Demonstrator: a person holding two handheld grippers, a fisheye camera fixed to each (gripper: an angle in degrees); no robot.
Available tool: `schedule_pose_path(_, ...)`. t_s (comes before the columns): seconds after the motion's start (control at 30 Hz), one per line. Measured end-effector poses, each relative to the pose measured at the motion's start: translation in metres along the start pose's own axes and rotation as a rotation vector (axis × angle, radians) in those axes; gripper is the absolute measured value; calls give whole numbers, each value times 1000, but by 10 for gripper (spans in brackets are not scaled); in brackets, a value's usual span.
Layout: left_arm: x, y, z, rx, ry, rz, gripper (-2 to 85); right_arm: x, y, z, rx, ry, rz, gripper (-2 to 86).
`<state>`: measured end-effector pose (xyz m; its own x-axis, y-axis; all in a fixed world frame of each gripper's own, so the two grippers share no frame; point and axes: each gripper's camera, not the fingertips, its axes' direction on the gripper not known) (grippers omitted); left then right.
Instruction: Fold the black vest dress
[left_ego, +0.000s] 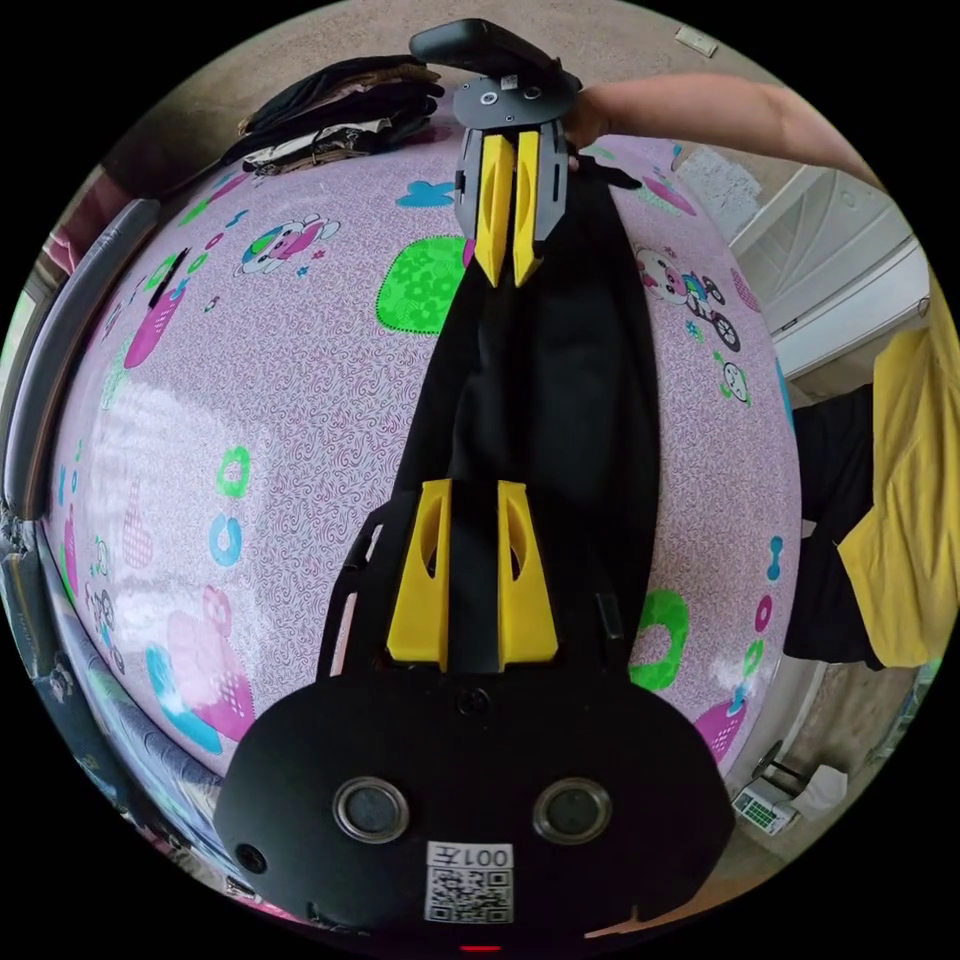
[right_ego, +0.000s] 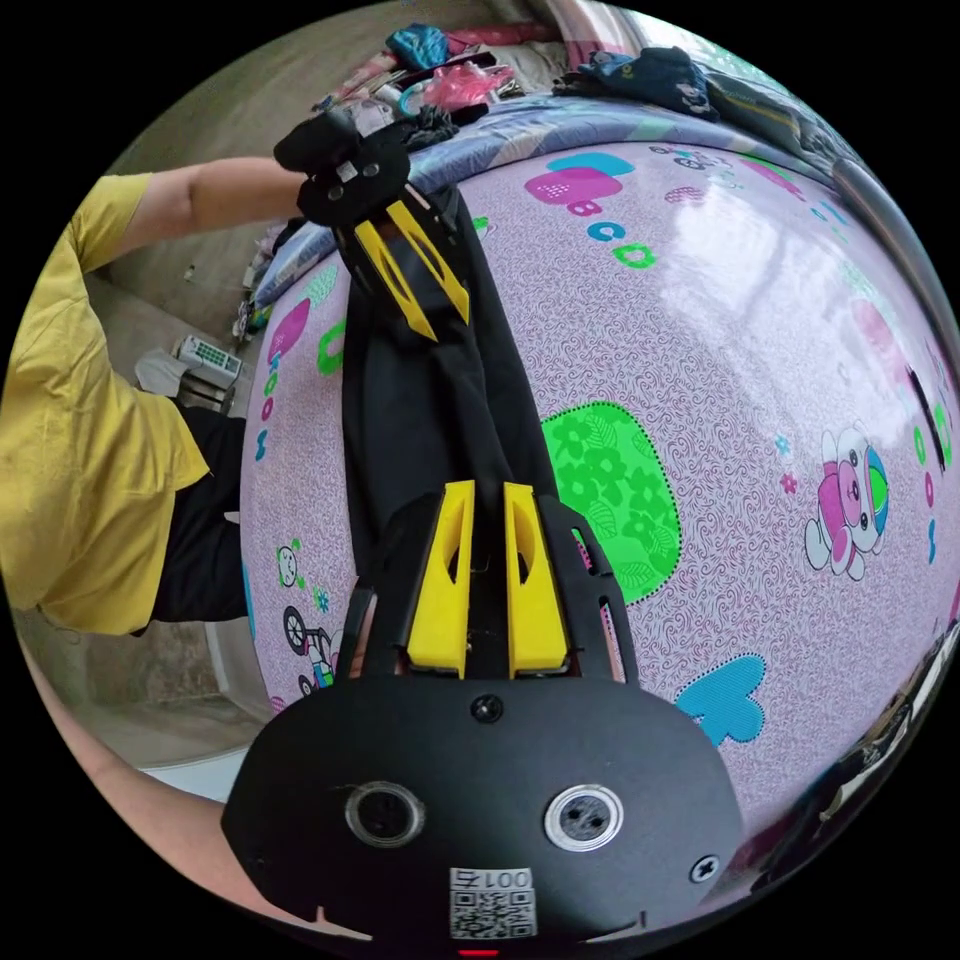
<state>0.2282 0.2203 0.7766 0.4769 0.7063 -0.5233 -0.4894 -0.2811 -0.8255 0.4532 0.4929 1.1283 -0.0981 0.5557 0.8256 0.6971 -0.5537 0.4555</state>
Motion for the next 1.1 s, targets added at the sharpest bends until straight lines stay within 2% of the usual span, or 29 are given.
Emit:
schedule_pose_path(0.23,-1,-11,-18,11,-10,-19,23,1,-20,-18,-17,28,5,71)
schedule_pose_path(0.4,-1,-18,-24,8,-7,-21,13,-4,-39,-17,-82,41,-31,35)
schedule_pose_path(0.53,3,-21,-36,19,-21,-2,-10,-7,-45,-32,-37,56,-31,14)
schedule_pose_path(0.7,-8,-19,-52,65,0,-84,-11,4,-43,-51,54,36,57,6)
schedule_pose_path(0.9,-8,-22,-42,45,-27,-152,-10,16,-50,-38,13,50,137,7)
schedule_pose_path(1.1,-2,-3,-61,165,-67,-303,-9,13,-46,-56,87,70,181,16)
